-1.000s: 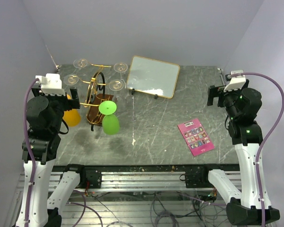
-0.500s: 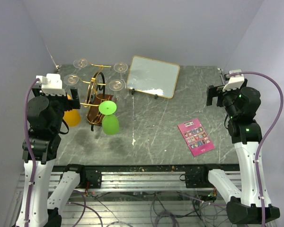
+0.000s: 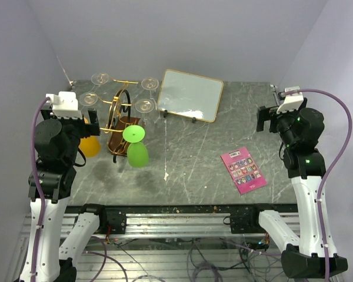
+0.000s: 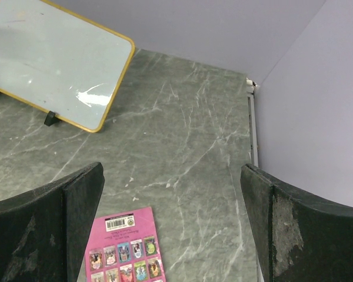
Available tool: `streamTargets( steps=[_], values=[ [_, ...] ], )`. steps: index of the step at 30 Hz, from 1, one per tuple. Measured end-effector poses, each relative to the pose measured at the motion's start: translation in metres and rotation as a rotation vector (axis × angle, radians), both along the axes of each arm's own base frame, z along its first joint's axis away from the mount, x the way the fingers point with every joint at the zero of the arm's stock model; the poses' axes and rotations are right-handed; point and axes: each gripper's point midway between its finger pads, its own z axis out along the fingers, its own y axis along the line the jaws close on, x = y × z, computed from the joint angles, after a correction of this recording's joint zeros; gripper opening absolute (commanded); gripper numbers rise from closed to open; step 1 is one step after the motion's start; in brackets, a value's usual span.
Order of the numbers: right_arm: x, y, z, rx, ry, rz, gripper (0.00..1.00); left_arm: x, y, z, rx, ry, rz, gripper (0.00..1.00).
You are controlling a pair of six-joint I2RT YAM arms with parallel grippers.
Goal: Place the wine glass upside down on the wine glass rack
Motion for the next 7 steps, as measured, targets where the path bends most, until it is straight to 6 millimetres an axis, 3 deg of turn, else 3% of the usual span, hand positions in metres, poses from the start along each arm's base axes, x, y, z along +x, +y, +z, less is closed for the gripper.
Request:
streamTargets(
  steps=[7],
  values=[
    [-0.0006, -0.0001, -0.0015, 0.000, 0.006, 0.000, 1.00, 0.0001, -0.0004, -0.0003, 0.000, 0.001, -0.002, 1.00]
  ],
)
